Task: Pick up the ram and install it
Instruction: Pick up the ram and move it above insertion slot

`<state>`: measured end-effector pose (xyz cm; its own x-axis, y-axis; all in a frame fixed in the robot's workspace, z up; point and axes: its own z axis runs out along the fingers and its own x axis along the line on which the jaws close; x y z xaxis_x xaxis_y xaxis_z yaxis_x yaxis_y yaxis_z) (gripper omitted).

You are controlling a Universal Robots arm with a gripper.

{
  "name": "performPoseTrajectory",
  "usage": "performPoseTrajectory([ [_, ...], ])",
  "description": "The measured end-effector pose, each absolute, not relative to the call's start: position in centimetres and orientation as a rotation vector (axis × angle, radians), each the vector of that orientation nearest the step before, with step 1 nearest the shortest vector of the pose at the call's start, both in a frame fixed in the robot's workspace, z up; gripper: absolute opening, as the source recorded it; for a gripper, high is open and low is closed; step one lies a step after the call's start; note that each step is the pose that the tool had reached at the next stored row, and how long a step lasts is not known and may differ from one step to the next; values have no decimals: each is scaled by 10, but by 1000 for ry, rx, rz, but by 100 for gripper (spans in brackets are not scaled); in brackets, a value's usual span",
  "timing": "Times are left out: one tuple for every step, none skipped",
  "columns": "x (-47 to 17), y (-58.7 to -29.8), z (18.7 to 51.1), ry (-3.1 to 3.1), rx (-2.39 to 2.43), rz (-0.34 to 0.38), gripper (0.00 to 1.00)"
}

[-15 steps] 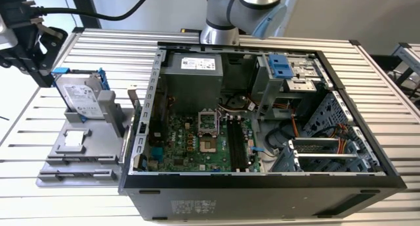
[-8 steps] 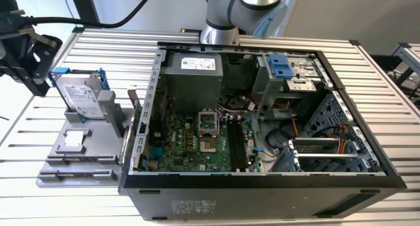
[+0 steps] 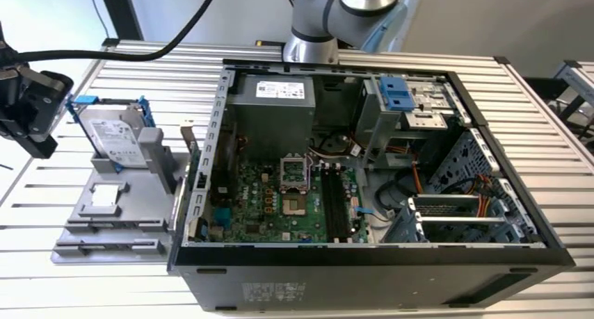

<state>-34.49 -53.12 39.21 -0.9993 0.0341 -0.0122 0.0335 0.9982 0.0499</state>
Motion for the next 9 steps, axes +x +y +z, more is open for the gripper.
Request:
performPoseTrajectory([
  [-345, -531, 392, 3127, 53, 78, 0],
  [-345, -531, 392, 3127, 53, 78, 0],
  [-345, -531, 392, 3128, 53, 78, 0],
  [-345, -531, 392, 3128, 53, 78, 0],
  [-345, -531, 392, 3128, 53, 78, 0],
  [-345, -531, 392, 3128, 53, 78, 0],
  [-345, -531, 392, 3128, 53, 78, 0],
  [-345, -531, 392, 3128, 53, 78, 0],
  [-345, -531, 392, 3128, 53, 78, 0],
])
